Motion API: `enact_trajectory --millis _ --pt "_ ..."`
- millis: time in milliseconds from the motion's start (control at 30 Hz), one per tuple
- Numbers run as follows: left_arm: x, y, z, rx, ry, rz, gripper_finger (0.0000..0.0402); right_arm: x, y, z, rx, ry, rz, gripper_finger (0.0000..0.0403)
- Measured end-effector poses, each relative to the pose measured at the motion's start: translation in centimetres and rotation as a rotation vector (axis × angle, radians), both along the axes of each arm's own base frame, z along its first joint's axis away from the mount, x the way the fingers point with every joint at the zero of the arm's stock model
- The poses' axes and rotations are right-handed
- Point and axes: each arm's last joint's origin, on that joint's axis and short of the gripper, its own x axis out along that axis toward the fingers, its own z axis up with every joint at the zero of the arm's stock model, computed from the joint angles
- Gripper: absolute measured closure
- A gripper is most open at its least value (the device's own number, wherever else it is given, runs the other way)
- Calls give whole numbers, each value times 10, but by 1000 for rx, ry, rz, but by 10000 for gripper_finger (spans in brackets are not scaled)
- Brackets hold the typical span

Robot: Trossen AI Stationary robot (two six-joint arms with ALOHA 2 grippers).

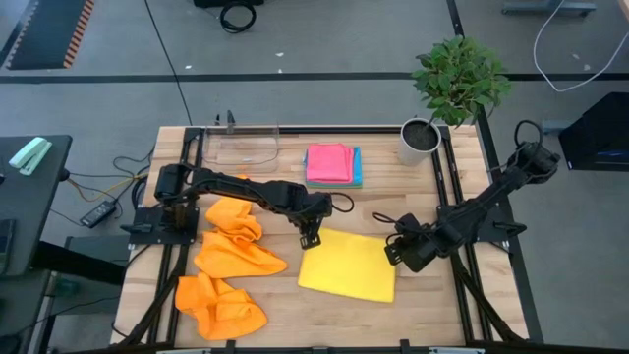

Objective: Fold microfiber towels
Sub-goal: Fold the yellow towel

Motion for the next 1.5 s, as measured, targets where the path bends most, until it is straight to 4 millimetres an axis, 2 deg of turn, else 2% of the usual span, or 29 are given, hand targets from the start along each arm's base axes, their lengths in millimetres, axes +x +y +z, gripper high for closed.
enact_trajectory --millis 333,500,567,633,733,833,900,1000,1167,1267,1400,1500 --pt "0 -1 2 2 -17 80 303 2 -16 0 -63 71 -41 259" --pt "0 -31 4 3 -51 -3 316 10 12 26 20 -53 7 248" --pt "2 -45 -2 7 -47 -55 331 12 27 38 35 -150 1 257" --pt "4 -55 -15 30 -16 -124 350 15 41 42 43 -181 7 278" --pt "11 -58 -35 53 0 -168 388 24 62 26 47 -119 28 333" --pt "15 -53 -55 50 46 -137 391 36 84 6 77 -72 64 389" --pt "15 -52 -59 26 59 -110 385 42 95 -5 98 -27 80 394" --pt "14 -58 -60 -9 77 -105 388 44 102 -21 113 80 117 396" --pt "7 -89 -60 -141 94 -91 392 37 89 -28 65 187 129 396" --pt "3 -117 -60 -221 75 -104 379 32 62 -21 -58 289 140 397" --pt "9 -152 -53 -303 -99 -147 376 35 21 7 -209 312 161 397" --pt "18 -156 -36 -335 -203 -149 387 37 -2 32 -180 249 168 397"
